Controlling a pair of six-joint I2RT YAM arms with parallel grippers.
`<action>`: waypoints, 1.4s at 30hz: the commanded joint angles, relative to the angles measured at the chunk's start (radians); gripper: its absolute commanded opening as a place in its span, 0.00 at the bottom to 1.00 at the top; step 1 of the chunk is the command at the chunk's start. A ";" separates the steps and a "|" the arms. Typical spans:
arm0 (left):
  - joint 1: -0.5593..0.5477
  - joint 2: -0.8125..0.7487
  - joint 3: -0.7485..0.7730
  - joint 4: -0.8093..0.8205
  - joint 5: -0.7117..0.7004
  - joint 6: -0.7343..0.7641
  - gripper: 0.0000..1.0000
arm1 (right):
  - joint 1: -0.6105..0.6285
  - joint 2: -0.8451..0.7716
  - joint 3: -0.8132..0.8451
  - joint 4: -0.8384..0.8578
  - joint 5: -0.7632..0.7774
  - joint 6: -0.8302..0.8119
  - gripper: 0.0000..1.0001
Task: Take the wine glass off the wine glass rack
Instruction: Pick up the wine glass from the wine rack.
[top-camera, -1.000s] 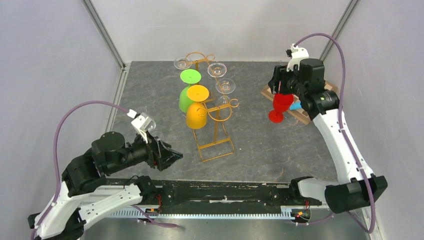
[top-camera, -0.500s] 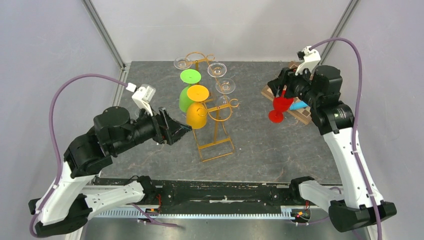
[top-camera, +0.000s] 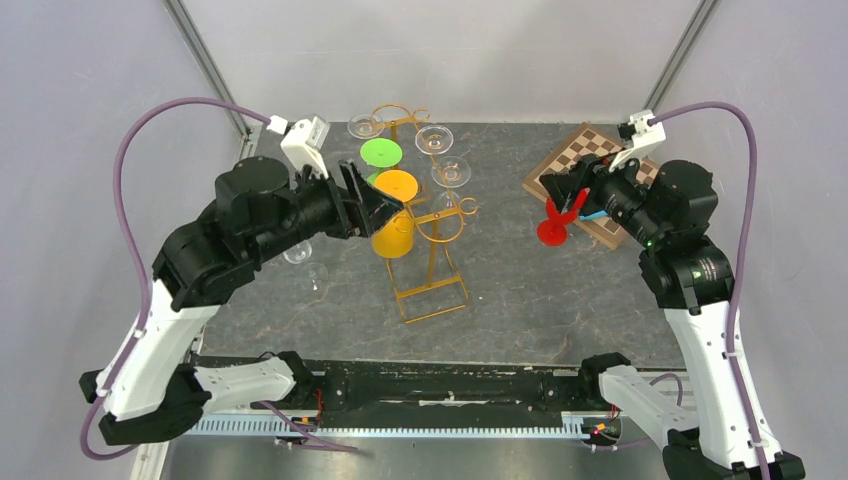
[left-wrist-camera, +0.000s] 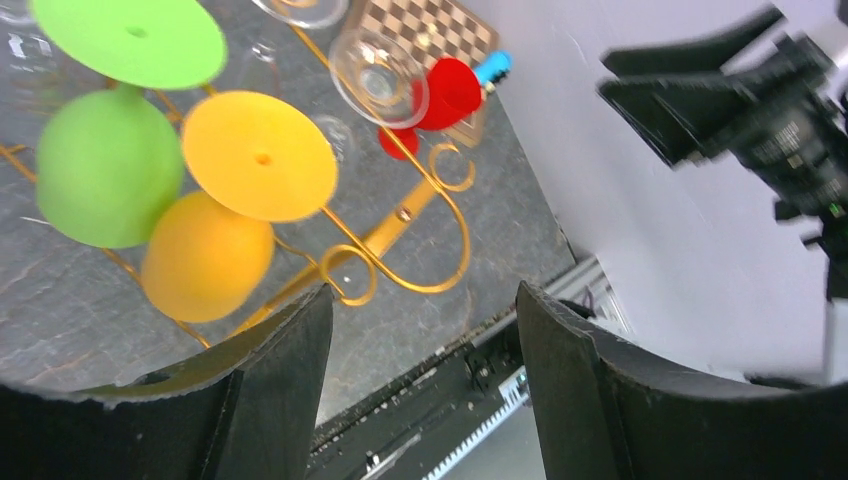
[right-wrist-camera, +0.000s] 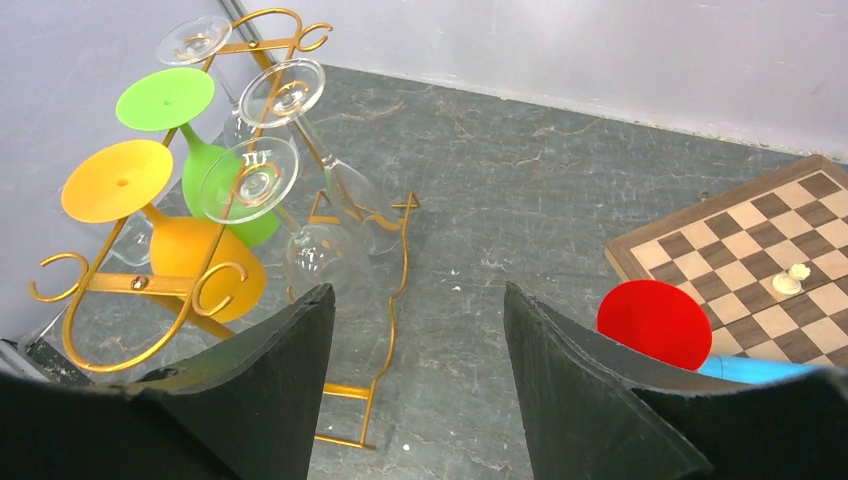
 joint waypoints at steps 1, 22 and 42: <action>0.136 0.034 0.058 -0.006 0.077 -0.011 0.72 | 0.010 -0.023 -0.024 0.036 -0.018 0.006 0.66; 0.564 0.071 -0.234 0.250 0.612 -0.145 0.66 | 0.067 -0.087 -0.081 0.026 0.070 -0.047 0.69; 0.596 0.101 -0.289 0.322 0.690 -0.189 0.60 | 0.085 -0.099 -0.084 0.024 0.123 -0.063 0.70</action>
